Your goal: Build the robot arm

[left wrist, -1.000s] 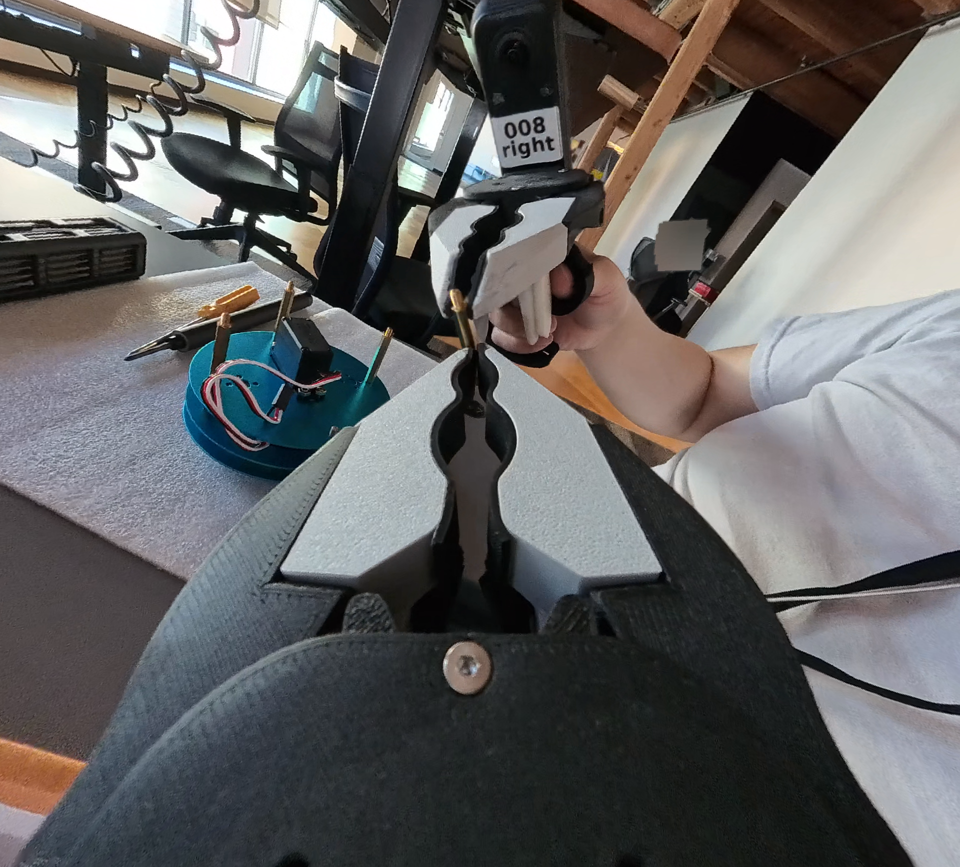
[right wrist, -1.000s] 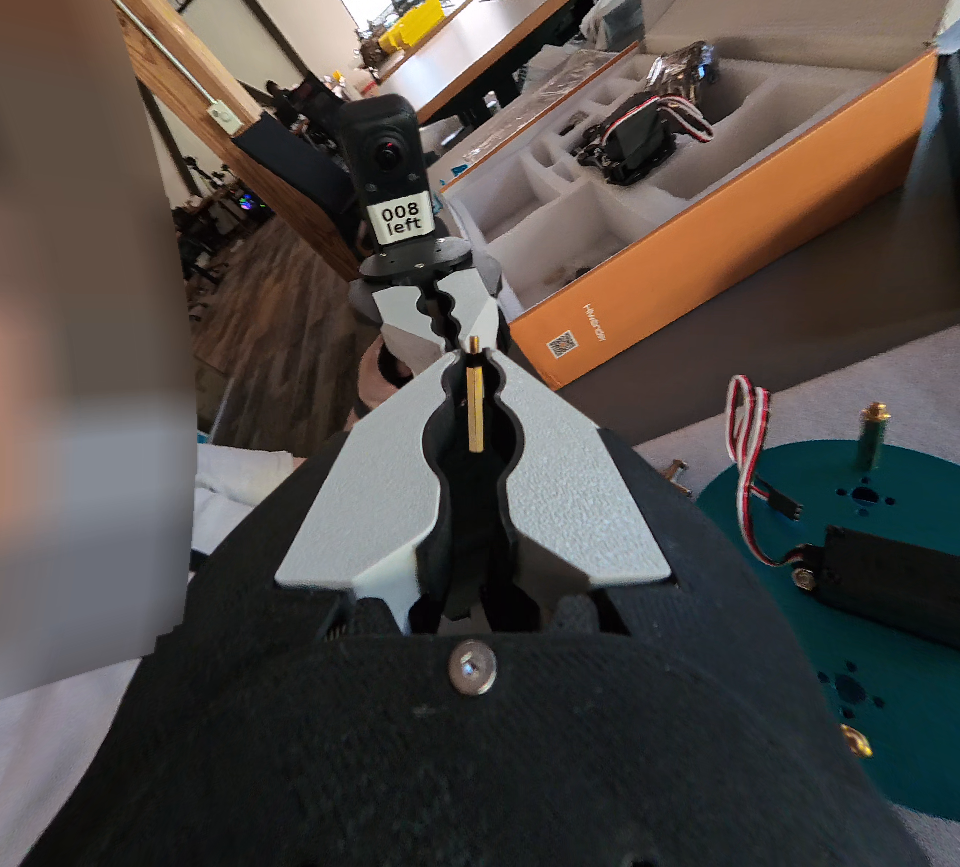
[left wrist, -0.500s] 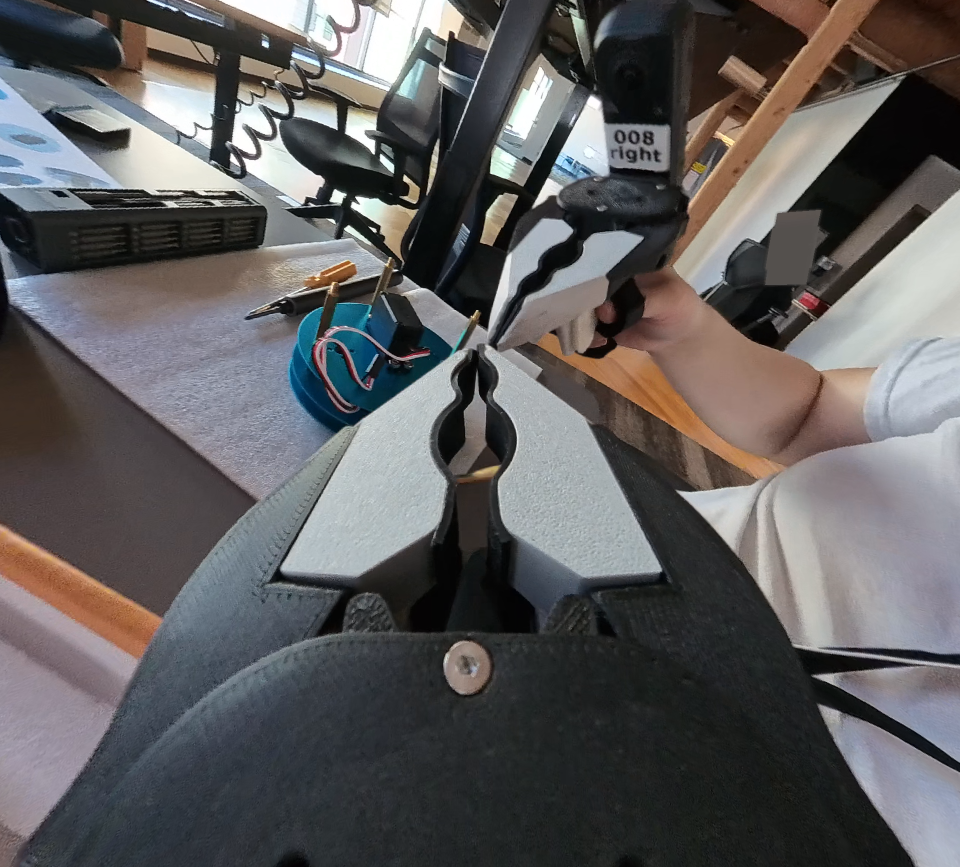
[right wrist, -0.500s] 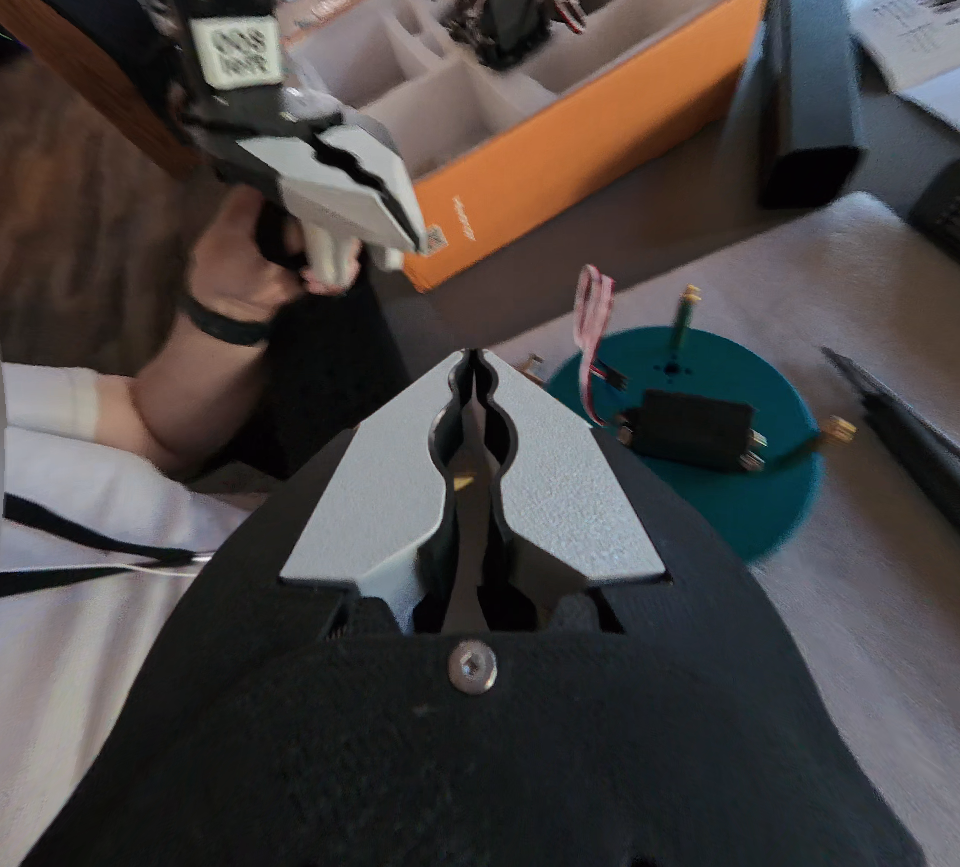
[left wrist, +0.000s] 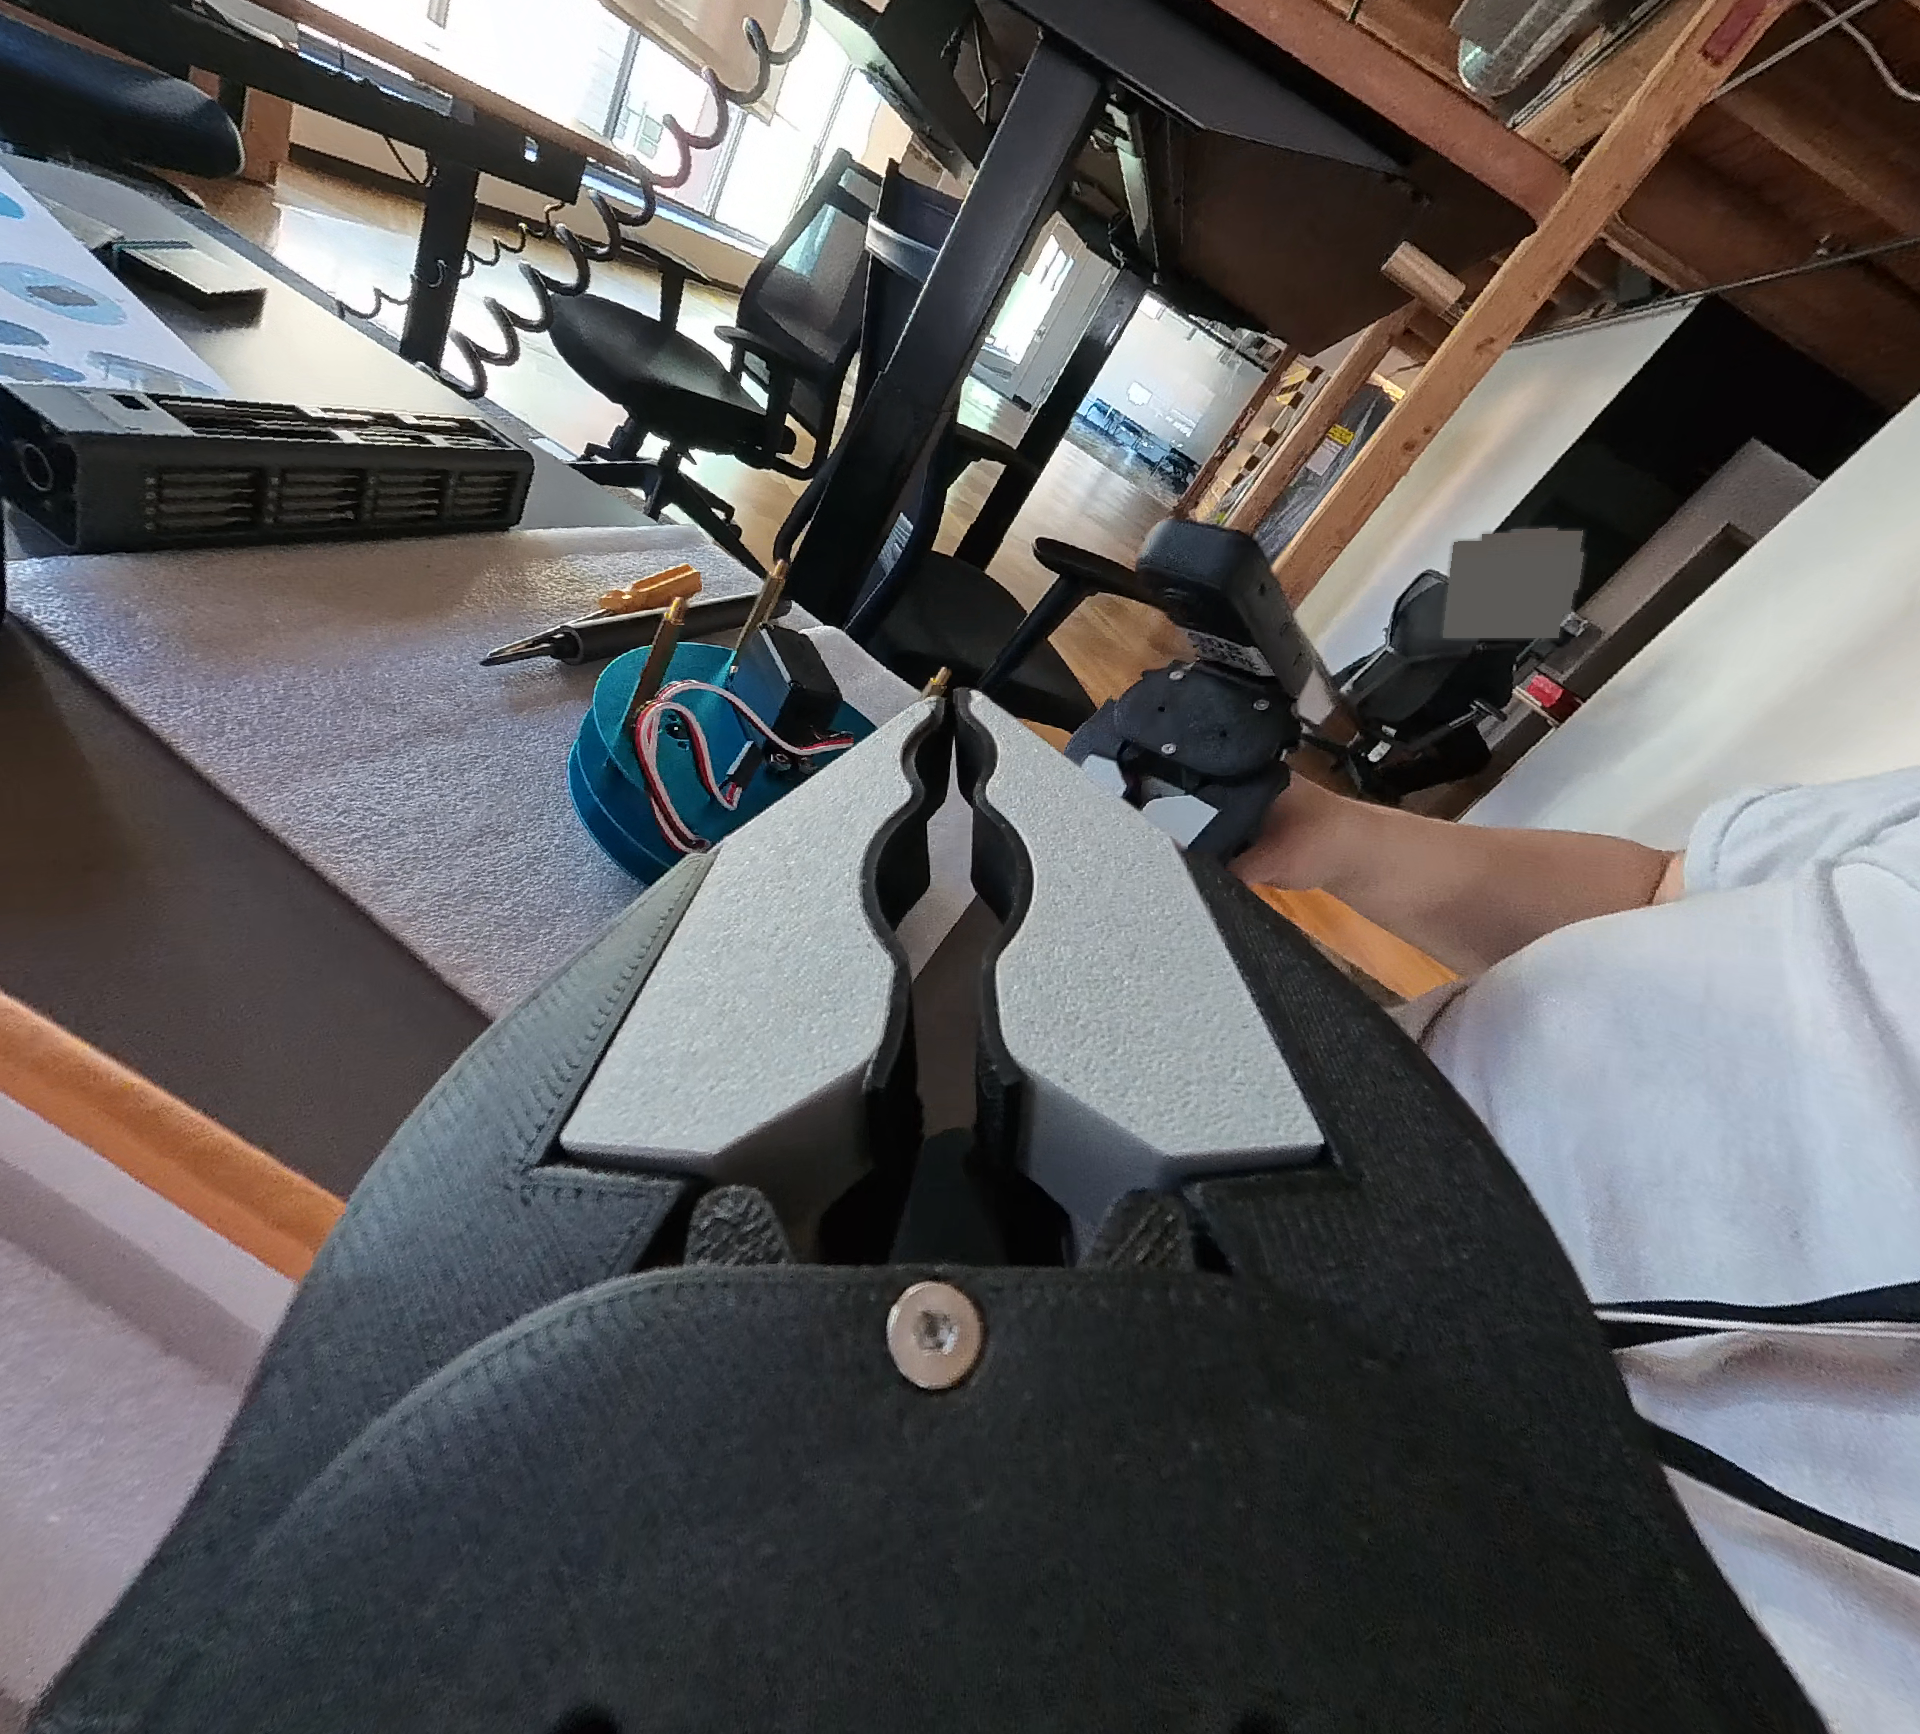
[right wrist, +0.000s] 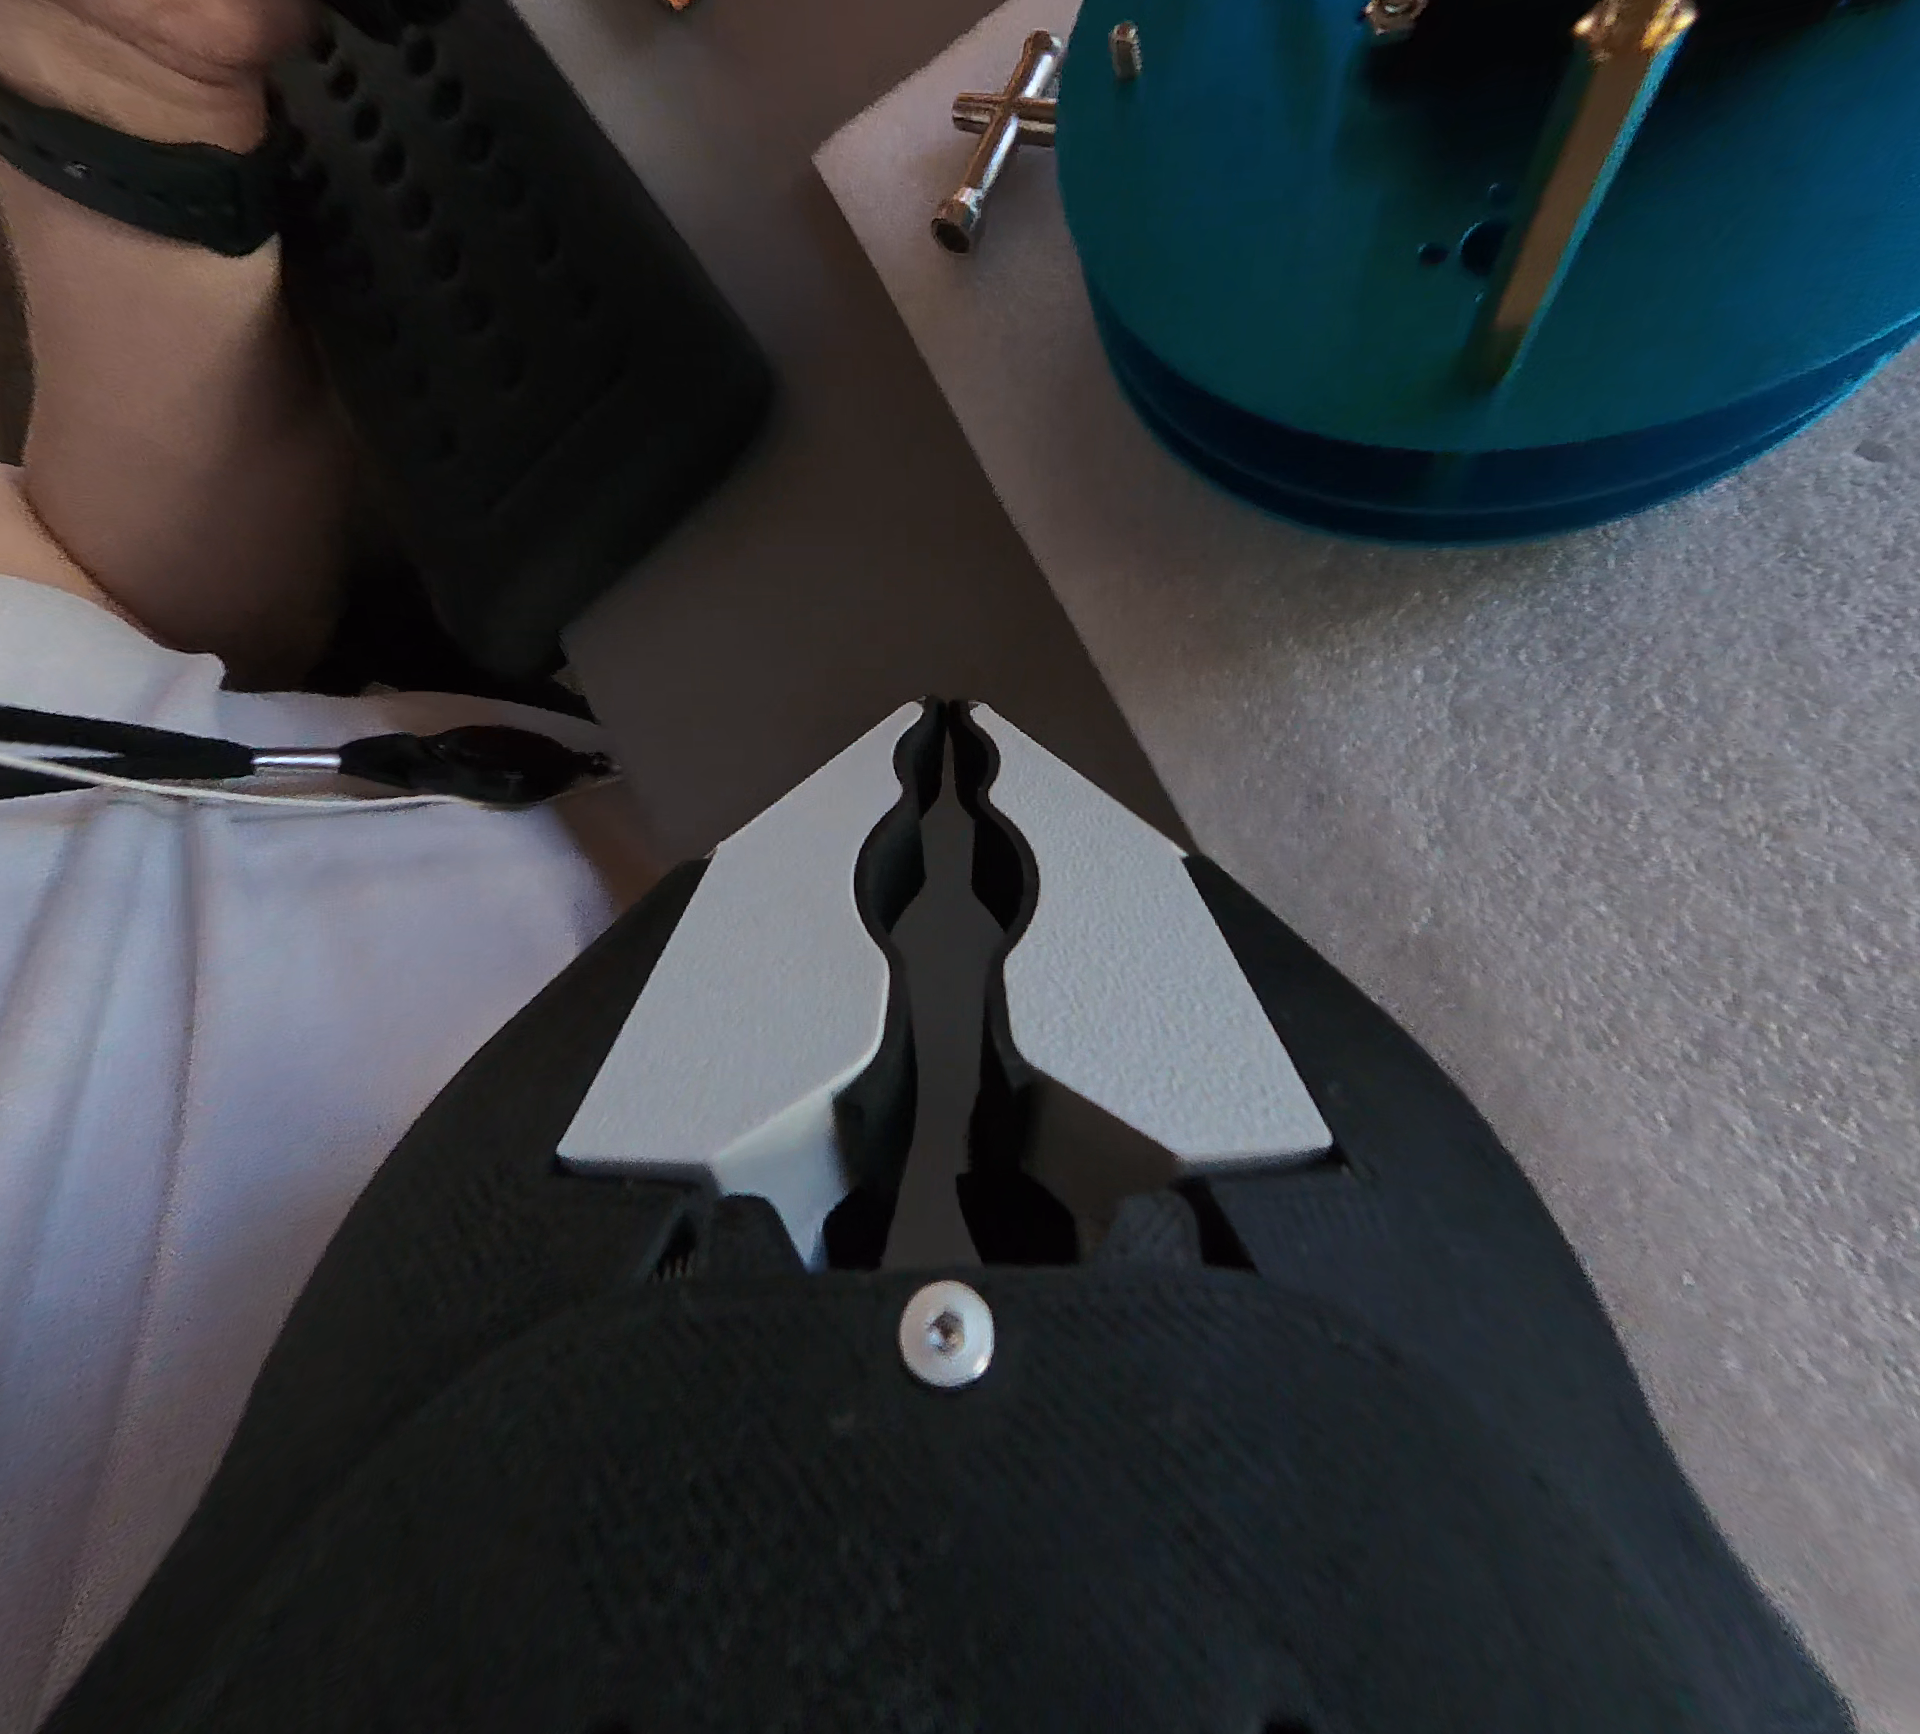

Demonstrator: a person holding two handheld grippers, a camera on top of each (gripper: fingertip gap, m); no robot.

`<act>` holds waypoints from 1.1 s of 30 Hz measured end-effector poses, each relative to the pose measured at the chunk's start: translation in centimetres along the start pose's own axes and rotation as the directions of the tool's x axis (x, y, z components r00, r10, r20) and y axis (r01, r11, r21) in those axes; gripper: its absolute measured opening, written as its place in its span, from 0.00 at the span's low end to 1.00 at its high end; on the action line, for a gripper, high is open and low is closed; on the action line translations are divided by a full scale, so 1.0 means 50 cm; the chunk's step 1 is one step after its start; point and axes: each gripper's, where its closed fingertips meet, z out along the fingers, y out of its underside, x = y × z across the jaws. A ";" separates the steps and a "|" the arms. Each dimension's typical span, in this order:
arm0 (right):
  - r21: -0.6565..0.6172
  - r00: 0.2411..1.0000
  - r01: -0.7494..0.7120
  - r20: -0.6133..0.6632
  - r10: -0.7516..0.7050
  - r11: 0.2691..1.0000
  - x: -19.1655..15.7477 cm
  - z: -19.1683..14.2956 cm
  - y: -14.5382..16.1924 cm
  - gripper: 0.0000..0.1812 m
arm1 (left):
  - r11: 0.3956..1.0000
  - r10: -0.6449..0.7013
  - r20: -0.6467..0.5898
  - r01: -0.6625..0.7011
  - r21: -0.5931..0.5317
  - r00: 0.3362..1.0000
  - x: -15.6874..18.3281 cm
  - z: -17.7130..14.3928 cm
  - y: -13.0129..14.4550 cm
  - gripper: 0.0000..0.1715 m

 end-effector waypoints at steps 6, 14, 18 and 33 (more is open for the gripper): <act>-0.047 0.999 0.027 -0.017 -0.028 0.999 0.010 0.007 -0.006 0.00 | 0.999 0.011 -0.071 -0.008 0.040 0.997 0.021 -0.011 -0.005 0.00; -0.032 0.987 0.158 -0.037 -0.159 0.987 -0.028 -0.035 0.012 0.00 | 0.951 0.126 -0.141 -0.079 0.299 0.982 0.149 -0.091 -0.036 0.00; 0.016 0.982 0.187 -0.043 -0.186 0.982 -0.065 -0.084 0.058 0.00 | 0.958 0.151 -0.051 -0.133 0.254 0.987 0.214 -0.119 0.003 0.00; 0.243 0.931 0.366 -0.091 -0.354 0.899 -0.197 -0.252 0.244 0.20 | 0.961 0.179 0.370 -0.243 0.134 0.912 0.505 -0.274 0.213 0.06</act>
